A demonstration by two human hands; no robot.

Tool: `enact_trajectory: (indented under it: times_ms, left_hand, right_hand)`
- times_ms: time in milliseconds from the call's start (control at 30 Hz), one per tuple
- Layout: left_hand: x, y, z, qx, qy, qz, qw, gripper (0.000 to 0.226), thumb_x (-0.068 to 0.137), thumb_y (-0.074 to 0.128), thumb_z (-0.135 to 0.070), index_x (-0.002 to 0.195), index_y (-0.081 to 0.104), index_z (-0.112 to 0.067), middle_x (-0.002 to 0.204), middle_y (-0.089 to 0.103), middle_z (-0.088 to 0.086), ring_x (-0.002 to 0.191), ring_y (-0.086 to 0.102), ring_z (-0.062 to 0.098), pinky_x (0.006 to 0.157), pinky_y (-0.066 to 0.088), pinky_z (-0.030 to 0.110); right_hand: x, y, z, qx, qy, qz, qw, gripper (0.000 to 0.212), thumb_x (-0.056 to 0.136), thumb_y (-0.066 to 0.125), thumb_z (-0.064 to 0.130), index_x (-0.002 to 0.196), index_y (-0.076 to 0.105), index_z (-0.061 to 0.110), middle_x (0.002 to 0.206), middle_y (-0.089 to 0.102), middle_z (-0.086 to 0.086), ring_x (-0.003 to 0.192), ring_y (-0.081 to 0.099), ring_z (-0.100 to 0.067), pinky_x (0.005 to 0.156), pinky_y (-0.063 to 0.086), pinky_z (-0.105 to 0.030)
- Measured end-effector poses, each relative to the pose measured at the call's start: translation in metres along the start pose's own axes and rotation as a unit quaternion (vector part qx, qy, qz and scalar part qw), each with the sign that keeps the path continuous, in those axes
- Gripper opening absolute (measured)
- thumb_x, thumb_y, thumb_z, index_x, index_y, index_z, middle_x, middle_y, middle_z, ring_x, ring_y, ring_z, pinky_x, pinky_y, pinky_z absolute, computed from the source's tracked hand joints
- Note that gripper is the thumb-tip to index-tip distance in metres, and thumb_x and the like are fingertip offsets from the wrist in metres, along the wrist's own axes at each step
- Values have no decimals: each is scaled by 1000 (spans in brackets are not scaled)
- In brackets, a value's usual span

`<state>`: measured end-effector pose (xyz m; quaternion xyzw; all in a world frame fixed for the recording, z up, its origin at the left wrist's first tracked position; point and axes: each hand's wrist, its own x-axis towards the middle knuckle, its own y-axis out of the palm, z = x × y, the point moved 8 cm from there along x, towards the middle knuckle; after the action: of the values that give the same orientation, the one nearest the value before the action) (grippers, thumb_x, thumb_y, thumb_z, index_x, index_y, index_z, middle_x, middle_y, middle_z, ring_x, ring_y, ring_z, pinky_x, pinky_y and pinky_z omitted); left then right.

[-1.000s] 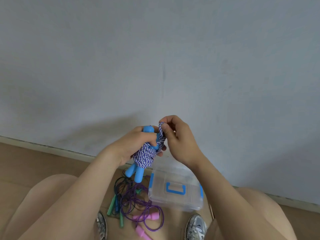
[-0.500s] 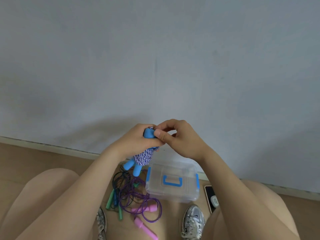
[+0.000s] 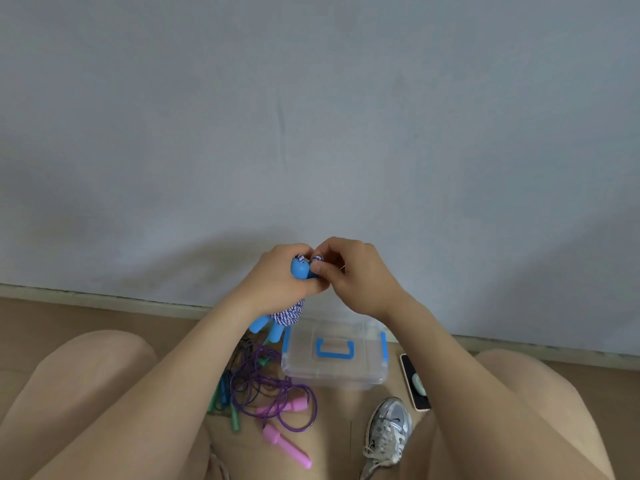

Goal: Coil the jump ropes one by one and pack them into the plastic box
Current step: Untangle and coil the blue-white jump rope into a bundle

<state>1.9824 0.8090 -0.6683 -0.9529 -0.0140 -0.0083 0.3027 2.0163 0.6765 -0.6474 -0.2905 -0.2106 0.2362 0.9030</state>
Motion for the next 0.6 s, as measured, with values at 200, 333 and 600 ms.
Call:
enact_trajectory:
  times_ms: [200, 333, 600]
  left_hand:
    - [2, 31, 9, -43, -69, 112, 990, 17, 78, 83, -12, 88, 71, -8, 81, 78, 8, 80, 78, 26, 77, 62, 42]
    - [14, 44, 18, 45, -43, 118, 991, 23, 74, 82, -16, 70, 62, -24, 59, 60, -12, 56, 56, 8, 57, 42, 26]
    - [32, 71, 87, 110, -84, 93, 986, 25, 88, 73, -19, 112, 77, -21, 111, 75, -4, 103, 69, 18, 85, 52, 32]
  right_hand:
    - [-11, 0, -9, -76, -37, -51, 995, 7, 95, 68, 21, 97, 75, 19, 90, 68, 9, 79, 61, -14, 73, 53, -44]
    - [-14, 4, -29, -69, -16, -33, 997, 12, 98, 66, 24, 98, 78, 22, 89, 71, 9, 81, 65, -15, 75, 54, -43]
    - [-16, 15, -126, -157, 174, -5, 972, 35, 107, 42, 14, 131, 67, 16, 105, 75, -8, 99, 67, -28, 83, 58, -43]
